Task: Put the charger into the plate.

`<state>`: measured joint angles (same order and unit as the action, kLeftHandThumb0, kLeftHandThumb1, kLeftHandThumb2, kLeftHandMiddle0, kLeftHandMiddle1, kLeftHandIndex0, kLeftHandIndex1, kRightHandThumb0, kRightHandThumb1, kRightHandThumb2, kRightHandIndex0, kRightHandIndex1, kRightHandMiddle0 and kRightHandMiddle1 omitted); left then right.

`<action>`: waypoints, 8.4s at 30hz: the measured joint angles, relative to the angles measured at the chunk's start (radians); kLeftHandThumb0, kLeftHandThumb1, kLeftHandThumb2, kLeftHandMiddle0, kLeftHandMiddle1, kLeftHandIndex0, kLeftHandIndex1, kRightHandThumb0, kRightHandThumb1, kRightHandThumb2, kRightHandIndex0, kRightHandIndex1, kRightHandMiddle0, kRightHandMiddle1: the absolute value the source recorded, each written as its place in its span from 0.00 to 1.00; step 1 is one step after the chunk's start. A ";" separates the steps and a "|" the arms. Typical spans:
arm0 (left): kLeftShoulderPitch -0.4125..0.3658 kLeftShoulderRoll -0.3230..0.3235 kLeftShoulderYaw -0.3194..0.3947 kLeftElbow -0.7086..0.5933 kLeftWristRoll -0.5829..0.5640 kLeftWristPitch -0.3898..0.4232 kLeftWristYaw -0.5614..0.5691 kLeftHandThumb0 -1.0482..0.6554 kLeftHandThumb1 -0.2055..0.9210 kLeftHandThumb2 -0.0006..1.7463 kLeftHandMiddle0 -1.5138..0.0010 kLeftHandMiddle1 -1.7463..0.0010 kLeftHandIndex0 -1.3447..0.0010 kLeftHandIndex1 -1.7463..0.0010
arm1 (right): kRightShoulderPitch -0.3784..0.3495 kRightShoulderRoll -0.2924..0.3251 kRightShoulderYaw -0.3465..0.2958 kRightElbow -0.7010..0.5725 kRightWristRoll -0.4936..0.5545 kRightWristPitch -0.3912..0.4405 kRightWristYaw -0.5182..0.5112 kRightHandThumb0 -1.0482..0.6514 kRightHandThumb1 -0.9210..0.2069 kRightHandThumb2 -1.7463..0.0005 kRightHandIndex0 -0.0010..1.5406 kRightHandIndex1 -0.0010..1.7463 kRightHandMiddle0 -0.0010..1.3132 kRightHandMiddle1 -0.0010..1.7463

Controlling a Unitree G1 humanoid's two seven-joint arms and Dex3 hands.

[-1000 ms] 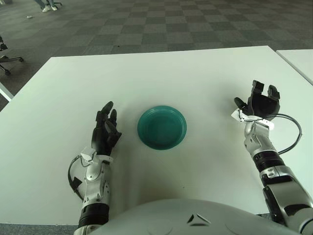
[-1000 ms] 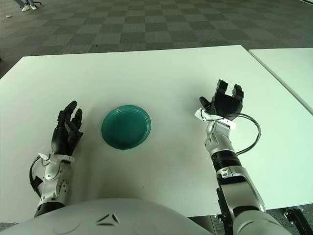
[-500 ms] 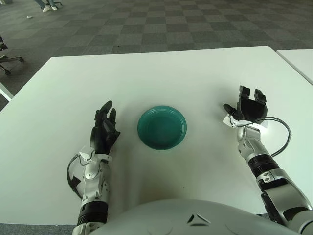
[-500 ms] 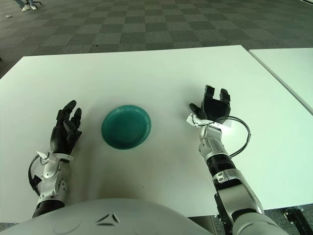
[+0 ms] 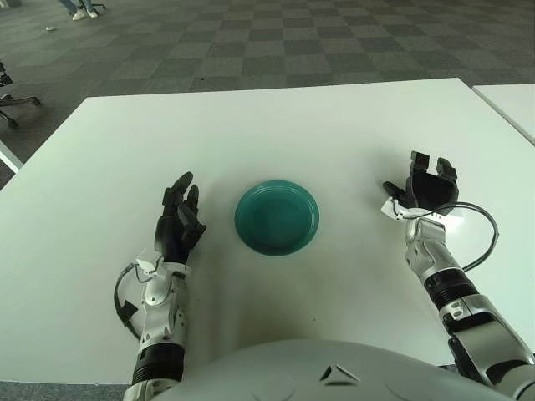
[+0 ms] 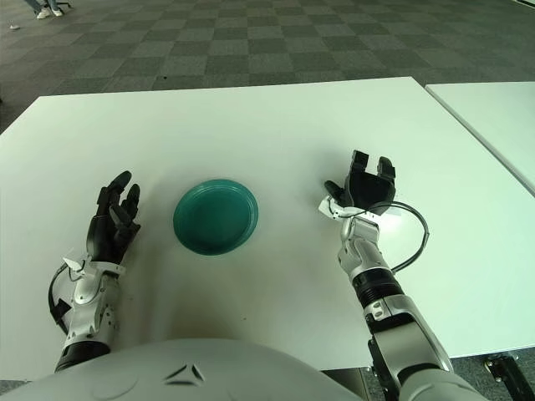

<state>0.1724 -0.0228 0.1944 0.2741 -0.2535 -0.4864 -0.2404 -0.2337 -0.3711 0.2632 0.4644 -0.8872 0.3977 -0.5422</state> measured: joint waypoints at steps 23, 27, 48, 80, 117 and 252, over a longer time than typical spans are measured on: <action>0.008 0.009 -0.002 -0.013 -0.003 0.010 -0.002 0.09 1.00 0.58 0.83 1.00 1.00 0.59 | 0.093 0.003 0.000 -0.171 -0.003 0.136 0.081 0.03 0.00 0.55 0.15 0.00 0.00 0.26; 0.008 0.010 -0.002 -0.012 -0.001 0.007 -0.002 0.08 1.00 0.58 0.82 1.00 1.00 0.59 | 0.093 0.003 -0.004 -0.170 -0.002 0.147 0.088 0.04 0.00 0.55 0.15 0.00 0.00 0.26; 0.051 -0.002 -0.004 -0.059 0.009 0.010 0.022 0.09 1.00 0.59 0.82 1.00 1.00 0.61 | -0.046 -0.006 -0.025 0.076 0.061 0.062 0.071 0.04 0.00 0.57 0.16 0.01 0.00 0.29; 0.109 -0.019 -0.021 -0.148 0.028 0.051 0.044 0.07 1.00 0.60 0.80 0.99 1.00 0.59 | -0.165 0.006 0.001 0.348 0.133 -0.093 -0.005 0.00 0.00 0.55 0.18 0.01 0.00 0.35; 0.105 -0.017 -0.020 -0.158 0.027 0.064 0.045 0.07 1.00 0.60 0.80 1.00 1.00 0.59 | -0.320 0.033 -0.003 0.627 0.203 -0.186 -0.021 0.02 0.00 0.61 0.20 0.01 0.00 0.28; 0.048 0.055 0.034 -0.106 -0.031 0.105 0.033 0.07 1.00 0.60 0.80 1.00 1.00 0.59 | -0.215 -0.042 0.082 0.504 0.196 -0.349 -0.097 0.38 0.32 0.42 0.51 1.00 0.33 1.00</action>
<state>0.2208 0.0323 0.2280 0.1681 -0.2842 -0.3815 -0.2075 -0.4486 -0.4132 0.3451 0.9683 -0.6916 0.0488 -0.6396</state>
